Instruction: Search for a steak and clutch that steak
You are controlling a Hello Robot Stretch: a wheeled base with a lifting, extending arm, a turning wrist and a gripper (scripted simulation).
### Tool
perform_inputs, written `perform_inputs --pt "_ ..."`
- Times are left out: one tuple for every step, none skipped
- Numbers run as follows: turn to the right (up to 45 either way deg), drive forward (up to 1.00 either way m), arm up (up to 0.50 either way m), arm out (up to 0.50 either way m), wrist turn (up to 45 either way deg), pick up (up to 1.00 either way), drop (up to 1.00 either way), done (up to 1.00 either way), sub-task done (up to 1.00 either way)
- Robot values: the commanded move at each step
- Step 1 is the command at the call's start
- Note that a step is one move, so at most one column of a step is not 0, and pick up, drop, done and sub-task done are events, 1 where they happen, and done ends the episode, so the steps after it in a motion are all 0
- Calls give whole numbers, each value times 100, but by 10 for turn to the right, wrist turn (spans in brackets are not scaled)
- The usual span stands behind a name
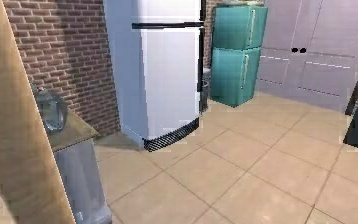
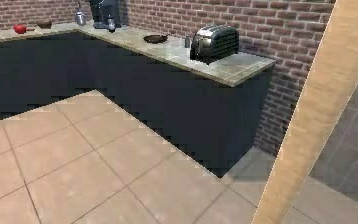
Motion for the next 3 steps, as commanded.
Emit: perform_inputs --pt "420 0 0 0 0 0 0 0 0" --pt "0 30 0 0 0 0 0 0 0" --pt "-450 0 0 0 0 0 0 0 0"
